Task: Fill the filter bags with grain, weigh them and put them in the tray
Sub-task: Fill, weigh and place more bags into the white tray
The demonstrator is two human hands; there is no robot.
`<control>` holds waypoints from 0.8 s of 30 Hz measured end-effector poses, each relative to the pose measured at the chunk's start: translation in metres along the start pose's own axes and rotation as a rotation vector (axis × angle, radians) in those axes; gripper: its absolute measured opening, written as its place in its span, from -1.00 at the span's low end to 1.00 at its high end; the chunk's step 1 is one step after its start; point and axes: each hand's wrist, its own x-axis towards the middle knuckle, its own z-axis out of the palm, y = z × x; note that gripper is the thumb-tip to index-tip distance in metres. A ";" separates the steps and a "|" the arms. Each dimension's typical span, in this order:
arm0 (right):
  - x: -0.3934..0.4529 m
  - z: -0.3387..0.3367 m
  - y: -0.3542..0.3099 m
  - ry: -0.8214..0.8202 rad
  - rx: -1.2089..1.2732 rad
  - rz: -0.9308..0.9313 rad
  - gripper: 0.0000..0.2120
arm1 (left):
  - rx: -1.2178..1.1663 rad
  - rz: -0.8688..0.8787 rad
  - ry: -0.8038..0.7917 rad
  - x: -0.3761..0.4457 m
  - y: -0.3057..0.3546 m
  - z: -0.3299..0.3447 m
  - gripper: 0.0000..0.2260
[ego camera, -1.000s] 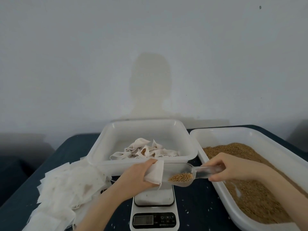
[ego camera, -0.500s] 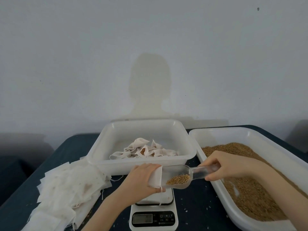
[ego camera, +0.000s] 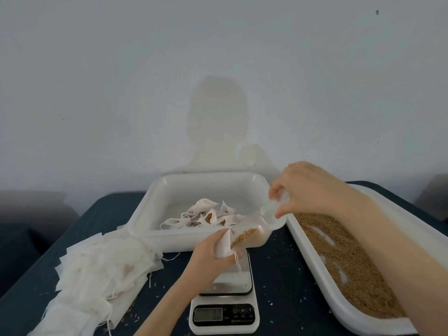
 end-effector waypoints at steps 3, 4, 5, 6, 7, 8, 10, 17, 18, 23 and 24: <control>0.008 -0.012 -0.008 0.058 -0.175 -0.063 -0.58 | -0.086 0.012 -0.008 0.000 0.001 0.006 -0.69; 0.010 -0.015 -0.011 0.071 -0.210 -0.077 -0.59 | -0.101 0.011 -0.001 0.000 0.002 0.008 -0.70; 0.012 -0.018 -0.014 0.079 -0.241 -0.086 -0.59 | -0.113 0.005 0.012 0.000 0.003 0.011 -0.71; 0.013 -0.020 -0.017 0.083 -0.270 -0.090 -0.58 | -0.127 -0.001 0.028 0.000 0.004 0.013 -0.72; 0.014 -0.022 -0.020 0.086 -0.293 -0.091 -0.58 | -0.137 -0.005 0.042 0.001 0.005 0.015 -0.72; 0.015 -0.023 -0.022 0.094 -0.310 -0.092 -0.58 | -0.144 -0.008 0.048 0.001 0.006 0.016 -0.70; 0.015 -0.023 -0.025 0.109 -0.328 -0.096 -0.58 | -0.137 -0.019 0.049 0.002 0.008 0.018 -0.66; -0.007 -0.012 -0.005 0.078 -0.176 -0.016 -0.62 | -0.095 -0.028 0.023 0.003 0.012 0.011 -0.58; -0.013 -0.006 0.002 0.058 -0.132 0.005 -0.63 | -0.074 -0.022 0.016 0.004 0.012 0.010 -0.59; -0.047 0.037 0.036 -0.149 0.005 0.144 -0.69 | -0.003 -0.007 -0.012 0.006 0.010 0.009 -0.67; -0.055 0.045 0.043 -0.174 0.049 0.170 -0.70 | 0.006 0.000 -0.020 0.008 0.009 0.010 -0.70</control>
